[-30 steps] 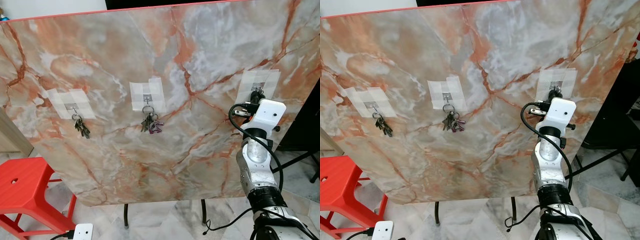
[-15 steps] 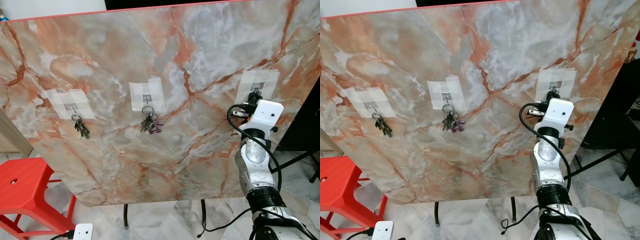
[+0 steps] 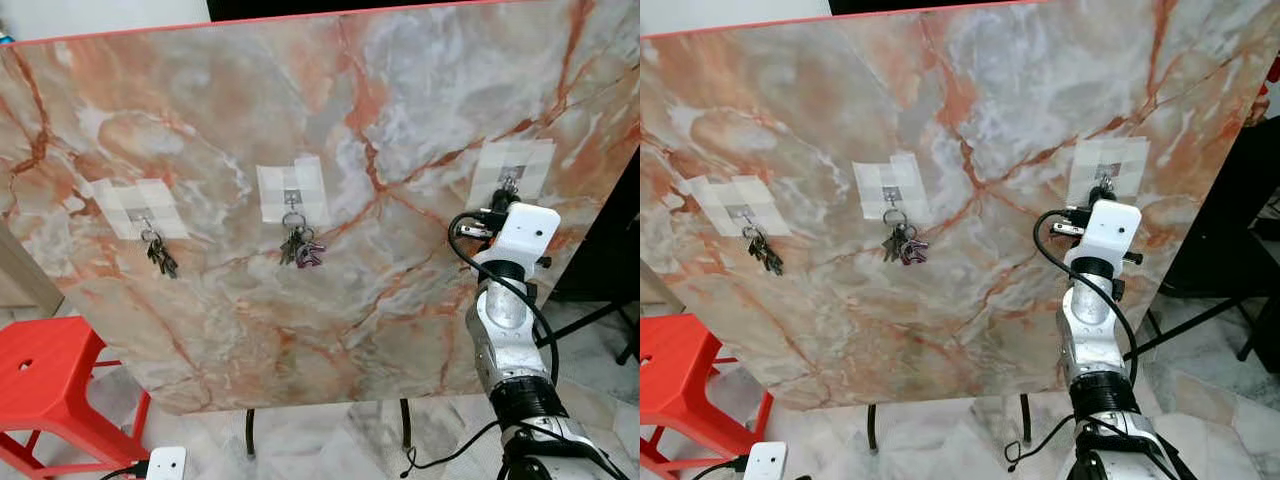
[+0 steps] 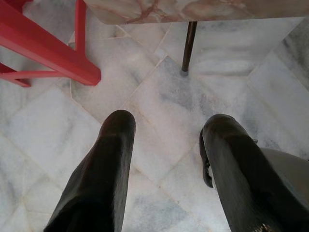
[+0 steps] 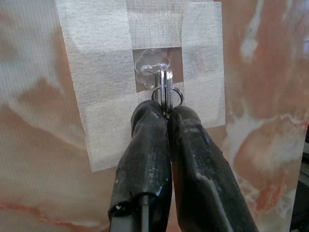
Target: Hang keys on a hook
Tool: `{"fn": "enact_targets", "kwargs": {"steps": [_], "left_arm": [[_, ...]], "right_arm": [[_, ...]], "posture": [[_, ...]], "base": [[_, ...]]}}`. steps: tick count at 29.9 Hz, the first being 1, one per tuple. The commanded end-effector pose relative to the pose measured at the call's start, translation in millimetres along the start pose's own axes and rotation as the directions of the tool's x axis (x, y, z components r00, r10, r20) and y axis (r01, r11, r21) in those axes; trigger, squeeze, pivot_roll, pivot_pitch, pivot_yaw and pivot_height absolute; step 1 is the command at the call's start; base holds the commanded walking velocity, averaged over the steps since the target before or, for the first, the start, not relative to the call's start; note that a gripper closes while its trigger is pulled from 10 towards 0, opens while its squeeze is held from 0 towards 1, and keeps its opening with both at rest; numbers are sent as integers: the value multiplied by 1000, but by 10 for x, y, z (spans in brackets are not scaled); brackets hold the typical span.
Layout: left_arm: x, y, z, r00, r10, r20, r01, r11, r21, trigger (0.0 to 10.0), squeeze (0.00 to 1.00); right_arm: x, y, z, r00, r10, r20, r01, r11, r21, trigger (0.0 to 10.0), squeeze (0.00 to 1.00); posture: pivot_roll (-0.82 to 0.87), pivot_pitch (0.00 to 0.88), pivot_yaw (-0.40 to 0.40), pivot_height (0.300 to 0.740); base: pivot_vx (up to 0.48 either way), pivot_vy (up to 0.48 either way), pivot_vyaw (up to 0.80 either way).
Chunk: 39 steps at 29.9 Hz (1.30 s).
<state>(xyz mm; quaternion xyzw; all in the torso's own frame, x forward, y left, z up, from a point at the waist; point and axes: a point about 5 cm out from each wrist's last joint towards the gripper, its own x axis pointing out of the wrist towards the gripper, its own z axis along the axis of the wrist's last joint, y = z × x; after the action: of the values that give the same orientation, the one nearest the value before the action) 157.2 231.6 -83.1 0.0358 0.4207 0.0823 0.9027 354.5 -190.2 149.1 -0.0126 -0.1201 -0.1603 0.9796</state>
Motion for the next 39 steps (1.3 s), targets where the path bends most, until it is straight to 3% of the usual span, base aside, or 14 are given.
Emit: {"fn": "enact_targets", "kwargs": {"steps": [1, 28, 29, 30, 31, 32, 35, 36, 37, 38, 39], "left_arm": [[-14, 63, -38, 1000, 16, -15, -16, 1000, 24, 10000, 0], [-13, 56, -39, 1000, 18, -16, -18, 999, 27, 10000, 0], [-13, 56, -40, 1000, 18, -16, -18, 999, 27, 10000, 0], [-14, 55, -41, 1000, 18, -16, -17, 999, 28, 10000, 0], [-14, 55, -41, 1000, 17, -16, -17, 999, 28, 10000, 0], [-14, 56, -43, 1000, 17, -16, -17, 999, 28, 10000, 0], [-17, 58, -48, 1000, 17, -18, -17, 999, 29, 10000, 0], [-17, 58, -48, 1000, 17, -18, -17, 999, 29, 10000, 0], [-17, 58, -48, 1000, 17, -17, -17, 999, 29, 10000, 0], [-16, 58, -48, 1000, 17, -17, -17, 999, 29, 10000, 0], [-16, 58, -48, 1000, 17, -17, -17, 999, 29, 10000, 0]], "right_arm": [[-72, 17, -118, 998, 7, -56, -7, 1000, 0, 10000, 0], [-106, 22, -104, 999, 18, -41, -18, 1000, 9, 10000, 0], [-111, 21, -107, 999, 19, -40, -19, 1000, 9, 10000, 31], [-112, 20, -107, 999, 20, -39, -20, 1000, 10, 10000, 639], [-112, 18, -107, 999, 20, -39, -20, 1000, 11, 10000, 639], [-111, 18, -105, 999, 20, -38, -20, 1000, 12, 10000, 1000], [-103, 24, -96, 999, 24, -34, -24, 1000, 16, 10000, 1000], [-102, 27, -95, 999, 28, -34, -27, 999, 17, 10000, 702], [-102, 30, -95, 999, 30, -33, -30, 999, 18, 10000, 702], [-103, 33, -94, 999, 32, -33, -31, 999, 19, 10000, 475], [-104, 35, -93, 999, 33, -33, -32, 999, 19, 10000, 478]], "posture": [[41, 0, 56, 740], [39, 0, 56, 740], [39, 0, 56, 740], [40, 0, 56, 740], [40, 0, 56, 740], [40, 0, 56, 740], [42, 0, 55, 740], [43, 0, 54, 740], [43, 0, 54, 740], [42, 0, 55, 740], [41, 0, 55, 740]], "base": [[0, 0, 0], [0, 0, 0], [0, 0, 0], [0, 0, 0], [0, 0, 0], [0, 0, 0], [0, 0, 0], [0, 0, 0], [0, 0, 0], [0, 0, 0], [0, 0, 0]]}}
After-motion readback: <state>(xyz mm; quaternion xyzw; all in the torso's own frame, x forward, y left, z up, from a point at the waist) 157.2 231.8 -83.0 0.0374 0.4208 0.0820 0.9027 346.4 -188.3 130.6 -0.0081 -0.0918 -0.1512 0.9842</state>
